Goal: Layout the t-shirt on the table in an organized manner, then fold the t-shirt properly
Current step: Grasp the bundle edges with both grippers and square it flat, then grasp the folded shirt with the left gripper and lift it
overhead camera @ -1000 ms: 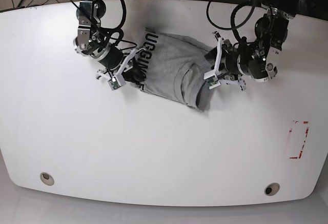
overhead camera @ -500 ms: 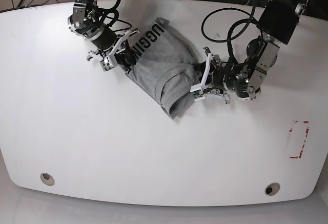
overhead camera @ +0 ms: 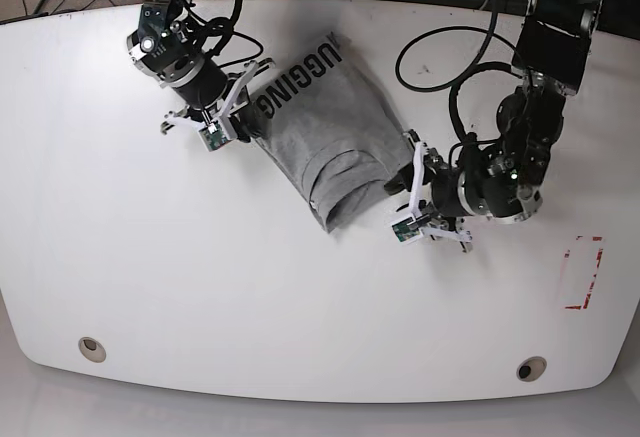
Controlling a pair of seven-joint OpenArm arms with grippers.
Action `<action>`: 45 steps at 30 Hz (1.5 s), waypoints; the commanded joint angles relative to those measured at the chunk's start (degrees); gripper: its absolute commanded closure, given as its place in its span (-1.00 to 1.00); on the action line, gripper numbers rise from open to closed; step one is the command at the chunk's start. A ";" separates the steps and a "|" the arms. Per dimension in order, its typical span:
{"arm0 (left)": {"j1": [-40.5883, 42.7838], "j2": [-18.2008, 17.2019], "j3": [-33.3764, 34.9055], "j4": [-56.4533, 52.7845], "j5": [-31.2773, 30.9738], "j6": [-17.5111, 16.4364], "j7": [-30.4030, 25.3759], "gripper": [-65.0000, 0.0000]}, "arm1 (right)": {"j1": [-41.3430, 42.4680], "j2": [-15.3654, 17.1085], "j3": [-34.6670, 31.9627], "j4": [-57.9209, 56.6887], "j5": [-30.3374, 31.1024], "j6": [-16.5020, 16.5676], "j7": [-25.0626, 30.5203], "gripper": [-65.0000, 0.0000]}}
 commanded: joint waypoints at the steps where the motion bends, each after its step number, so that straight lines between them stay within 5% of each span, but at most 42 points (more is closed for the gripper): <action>1: 2.39 -0.49 -2.35 3.16 -0.45 -0.10 0.94 0.33 | 1.08 0.19 -0.03 1.09 0.76 0.12 1.23 0.80; 20: 20.32 4.96 -4.98 8.25 -0.19 -0.10 0.85 0.33 | 8.11 0.54 0.32 -11.84 0.59 0.12 1.58 0.80; 34: 11.62 4.96 -5.25 -10.65 -0.10 -0.10 -5.48 0.33 | 5.21 0.28 -0.12 -13.33 0.85 0.12 1.67 0.80; 45: 5.82 0.83 -5.42 -15.75 -0.27 -0.10 -6.88 0.33 | 3.63 -0.07 -4.34 -12.98 1.11 0.12 1.67 0.80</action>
